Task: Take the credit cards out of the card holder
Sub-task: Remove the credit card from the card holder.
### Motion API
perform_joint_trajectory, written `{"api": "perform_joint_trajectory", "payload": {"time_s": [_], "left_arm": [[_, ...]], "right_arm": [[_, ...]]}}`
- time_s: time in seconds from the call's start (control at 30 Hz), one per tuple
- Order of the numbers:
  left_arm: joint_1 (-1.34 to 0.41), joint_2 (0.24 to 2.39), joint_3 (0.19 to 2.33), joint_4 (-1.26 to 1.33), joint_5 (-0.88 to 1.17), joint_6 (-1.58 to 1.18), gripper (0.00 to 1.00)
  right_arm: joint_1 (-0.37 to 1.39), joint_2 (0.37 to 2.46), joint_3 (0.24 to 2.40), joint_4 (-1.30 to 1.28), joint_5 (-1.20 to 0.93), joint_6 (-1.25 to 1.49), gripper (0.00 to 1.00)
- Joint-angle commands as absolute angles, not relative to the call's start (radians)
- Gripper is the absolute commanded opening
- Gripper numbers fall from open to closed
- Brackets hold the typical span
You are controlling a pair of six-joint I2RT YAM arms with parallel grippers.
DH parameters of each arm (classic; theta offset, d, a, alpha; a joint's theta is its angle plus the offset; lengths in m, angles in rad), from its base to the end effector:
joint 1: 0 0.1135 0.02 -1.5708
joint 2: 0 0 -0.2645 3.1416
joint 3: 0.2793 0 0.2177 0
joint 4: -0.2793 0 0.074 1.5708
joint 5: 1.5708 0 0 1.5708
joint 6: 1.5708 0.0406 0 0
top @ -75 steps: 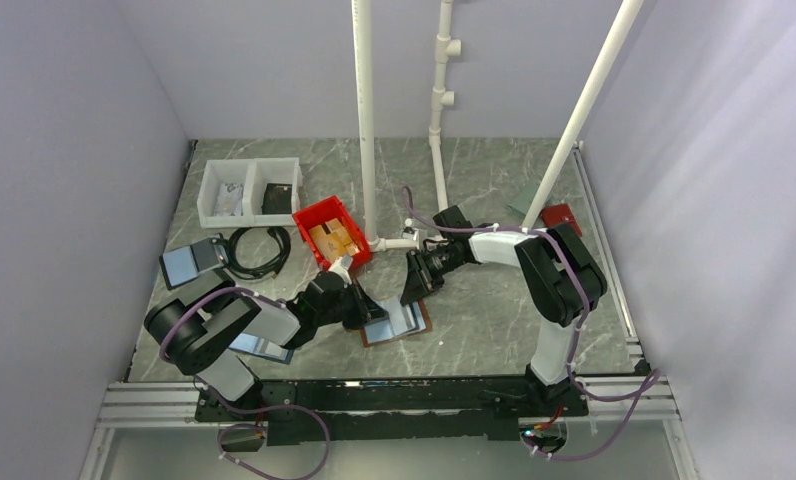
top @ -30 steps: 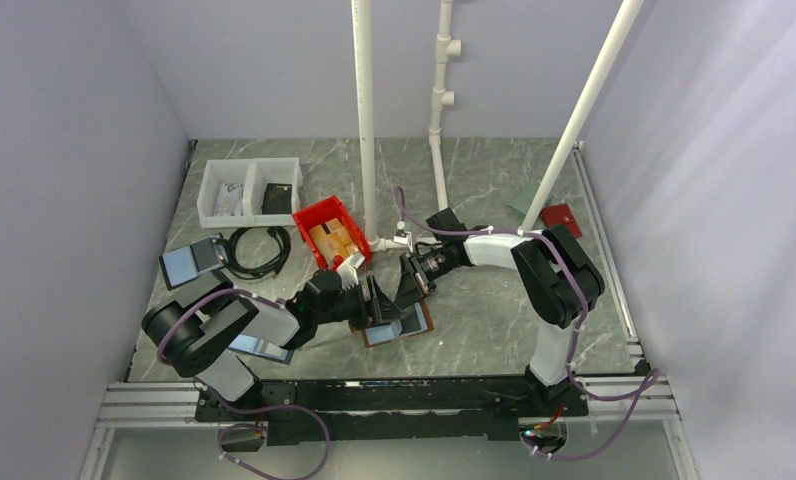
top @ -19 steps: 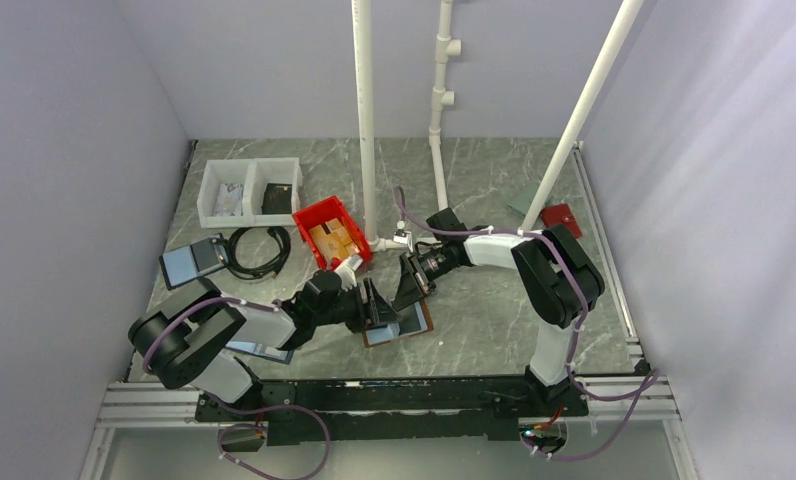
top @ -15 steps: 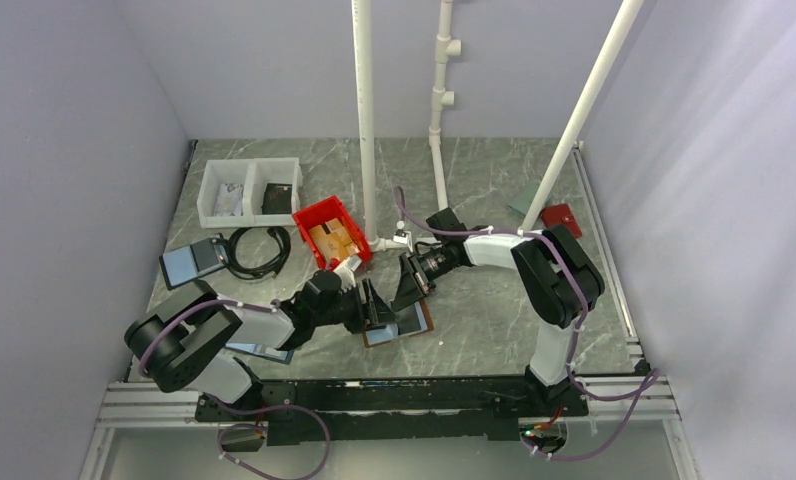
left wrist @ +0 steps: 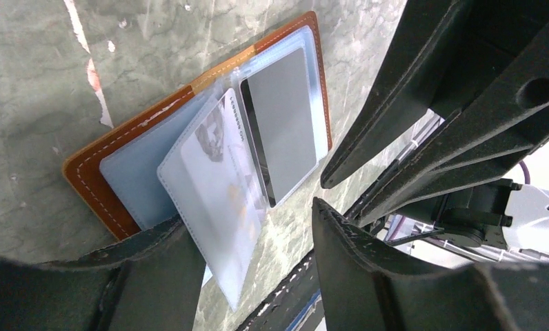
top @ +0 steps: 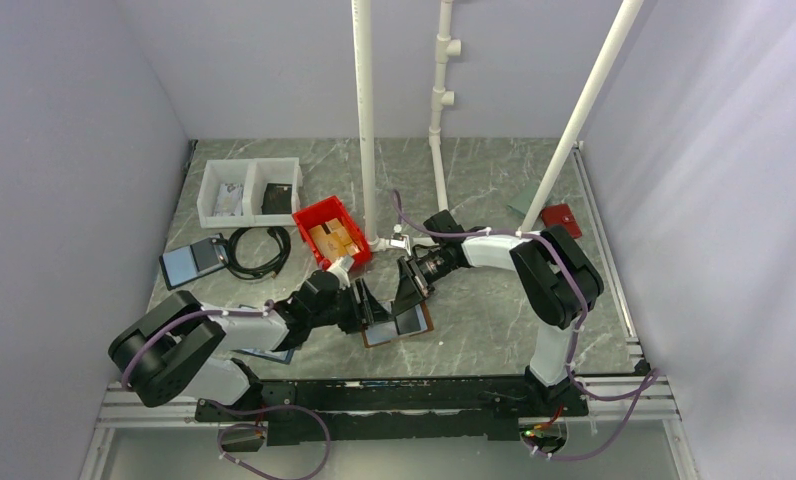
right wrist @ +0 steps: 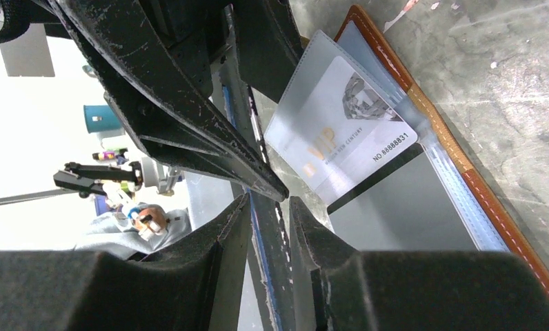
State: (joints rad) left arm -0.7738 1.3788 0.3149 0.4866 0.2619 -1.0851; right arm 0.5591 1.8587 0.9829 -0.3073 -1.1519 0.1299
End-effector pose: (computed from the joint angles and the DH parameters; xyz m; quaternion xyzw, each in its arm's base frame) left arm 0.1489 -0.1602 0.1575 -0.0736 0.8707 -0.4473 0.1907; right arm 0.2426 0.1956 0.1610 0.2778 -0.7818 -0.5576 0.0284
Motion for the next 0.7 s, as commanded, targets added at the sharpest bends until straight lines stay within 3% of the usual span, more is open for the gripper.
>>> {"api": "perform_joint_trajectory", "payload": {"time_s": [0.0, 0.1, 0.33, 0.47, 0.67], "left_arm": [[-0.770, 1.368, 0.315, 0.427, 0.208, -1.070, 0.59], [-0.771, 1.370, 0.307, 0.437, 0.201, -1.077, 0.56], [-0.769, 1.339, 0.297, 0.411, 0.172, -1.081, 0.36], [-0.764, 1.314, 0.281, 0.407, 0.157, -1.078, 0.00], [-0.760, 1.251, 0.213, 0.542, 0.168, -1.059, 0.00]], "right_arm": [[0.560, 1.818, 1.024, -0.327, -1.141, 0.084, 0.30], [0.560, 1.816, 1.028, -0.337, -1.130, 0.070, 0.30], [0.558, 1.818, 1.037, -0.357, -1.118, 0.043, 0.30], [0.558, 1.822, 1.043, -0.373, -1.119, 0.019, 0.30], [0.558, 1.839, 1.076, -0.459, -1.170, -0.116, 0.33]]}}
